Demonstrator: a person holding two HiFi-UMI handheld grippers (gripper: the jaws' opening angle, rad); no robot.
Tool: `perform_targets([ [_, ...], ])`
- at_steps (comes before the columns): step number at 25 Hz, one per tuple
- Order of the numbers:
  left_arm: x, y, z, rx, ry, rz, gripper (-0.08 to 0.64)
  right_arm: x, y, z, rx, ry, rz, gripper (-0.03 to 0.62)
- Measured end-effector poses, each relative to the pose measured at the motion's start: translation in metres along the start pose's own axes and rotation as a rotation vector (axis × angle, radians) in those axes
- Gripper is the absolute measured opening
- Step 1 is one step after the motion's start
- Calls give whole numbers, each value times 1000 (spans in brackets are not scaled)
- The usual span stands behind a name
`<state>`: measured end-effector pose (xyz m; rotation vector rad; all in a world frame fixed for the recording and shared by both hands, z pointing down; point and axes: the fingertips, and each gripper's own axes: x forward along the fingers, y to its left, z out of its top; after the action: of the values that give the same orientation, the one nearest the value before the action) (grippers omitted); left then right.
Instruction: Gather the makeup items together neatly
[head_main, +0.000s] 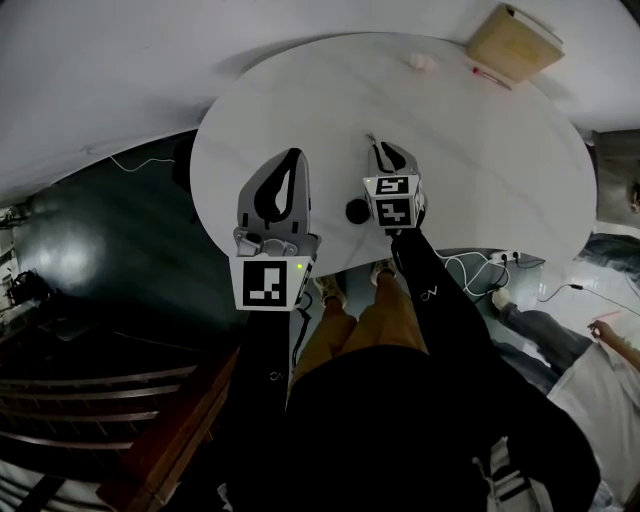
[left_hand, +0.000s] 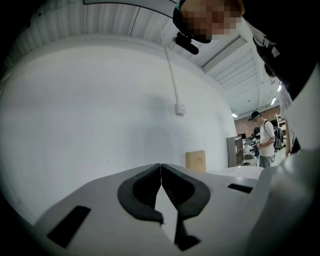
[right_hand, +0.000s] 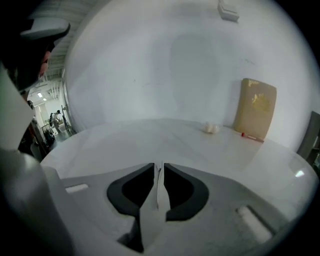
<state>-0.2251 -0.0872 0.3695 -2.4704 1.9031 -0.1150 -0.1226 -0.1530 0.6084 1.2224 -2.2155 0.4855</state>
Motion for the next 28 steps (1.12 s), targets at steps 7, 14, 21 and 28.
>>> perform_targets([
  [7,-9,-1,33,-39,-75,-9,9,-87,10,97,-61,-327,37,46],
  [14,-6,-7,74,-1,-157,-22,9,-203,21,199,-207,-687,40,46],
  [21,-23,-19,67,-6,-149,-30,9,-266,38,212,-176,-829,111,46],
  [28,-39,-29,54,-15,-131,-46,9,-184,74,96,-224,-439,303,109],
])
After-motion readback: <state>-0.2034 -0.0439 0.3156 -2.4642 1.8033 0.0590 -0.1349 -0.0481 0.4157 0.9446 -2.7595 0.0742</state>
